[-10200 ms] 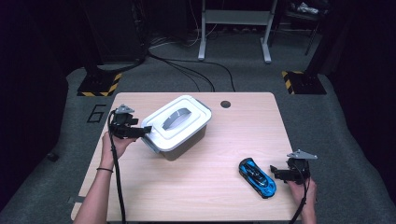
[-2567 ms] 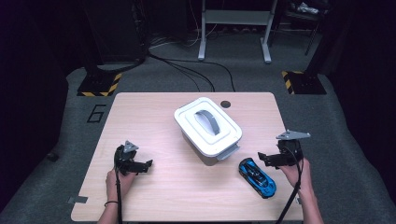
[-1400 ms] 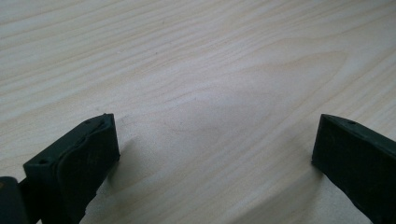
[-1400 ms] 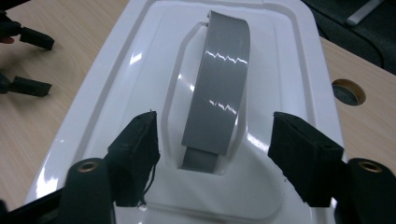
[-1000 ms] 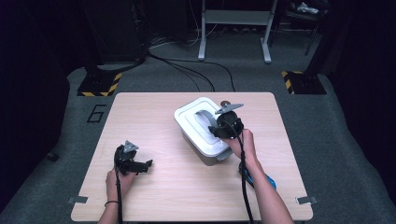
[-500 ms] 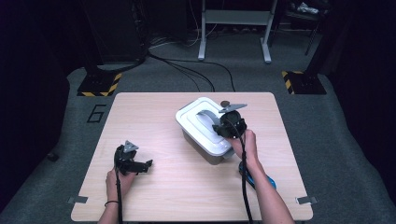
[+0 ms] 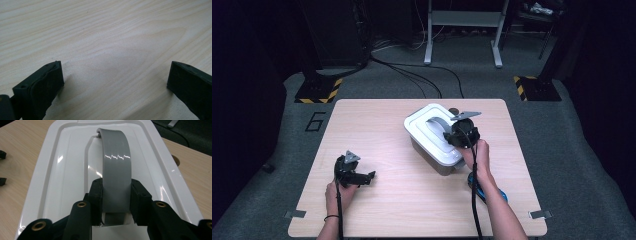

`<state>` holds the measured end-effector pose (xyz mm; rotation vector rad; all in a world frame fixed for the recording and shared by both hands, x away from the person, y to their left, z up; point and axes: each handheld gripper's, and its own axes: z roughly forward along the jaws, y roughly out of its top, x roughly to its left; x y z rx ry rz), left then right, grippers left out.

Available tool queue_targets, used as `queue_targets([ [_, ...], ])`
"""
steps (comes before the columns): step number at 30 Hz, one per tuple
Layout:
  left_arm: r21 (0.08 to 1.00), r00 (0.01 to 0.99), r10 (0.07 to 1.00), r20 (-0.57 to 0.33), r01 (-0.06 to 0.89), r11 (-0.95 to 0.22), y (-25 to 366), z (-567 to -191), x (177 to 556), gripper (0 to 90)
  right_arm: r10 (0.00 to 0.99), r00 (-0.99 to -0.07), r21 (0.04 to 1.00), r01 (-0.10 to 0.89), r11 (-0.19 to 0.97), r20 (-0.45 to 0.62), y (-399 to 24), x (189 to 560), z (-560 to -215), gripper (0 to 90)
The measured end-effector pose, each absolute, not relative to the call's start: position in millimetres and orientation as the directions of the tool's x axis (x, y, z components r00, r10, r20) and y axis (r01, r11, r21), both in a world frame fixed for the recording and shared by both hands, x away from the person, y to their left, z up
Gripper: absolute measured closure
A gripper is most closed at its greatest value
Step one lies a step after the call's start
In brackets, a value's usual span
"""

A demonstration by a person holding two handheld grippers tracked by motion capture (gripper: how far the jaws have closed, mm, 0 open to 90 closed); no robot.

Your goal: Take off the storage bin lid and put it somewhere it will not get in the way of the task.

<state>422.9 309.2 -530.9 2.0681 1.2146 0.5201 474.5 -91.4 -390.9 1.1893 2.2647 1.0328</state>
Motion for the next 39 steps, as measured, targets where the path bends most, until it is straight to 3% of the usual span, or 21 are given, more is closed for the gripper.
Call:
queue_targets([
  [4, 0.721, 0.485, 0.874, 0.003, 0.605, -0.338, 309, -531, 423, 0.4, 0.814, -0.581, 0.762, 0.527, 0.376, 0.0, -89, 479, -385, 59.0],
  [8, 0.721, 0.486, 0.874, 0.003, 0.605, -0.338, 309, -531, 423, 0.3, 0.805, -0.593, 0.759, 0.513, 0.402, -0.025, -78, 488, -376, 57.9],
  [15, 0.721, 0.486, 0.874, 0.002, 0.605, -0.338, 309, -531, 423, 0.4, 0.818, -0.575, 0.758, 0.531, 0.378, -0.006, -70, 503, -373, 65.6],
  [30, 0.716, 0.489, 0.873, 0.001, 0.609, -0.342, 310, -530, 423, 0.4, 0.833, -0.55, 0.752, 0.527, 0.395, -0.053, -66, 500, -372, 67.2],
  [39, 0.715, 0.488, 0.873, -0.001, 0.611, -0.341, 310, -530, 423, 0.4, 0.819, -0.565, 0.777, 0.473, 0.416, -0.094, -64, 495, -353, 67.2],
])
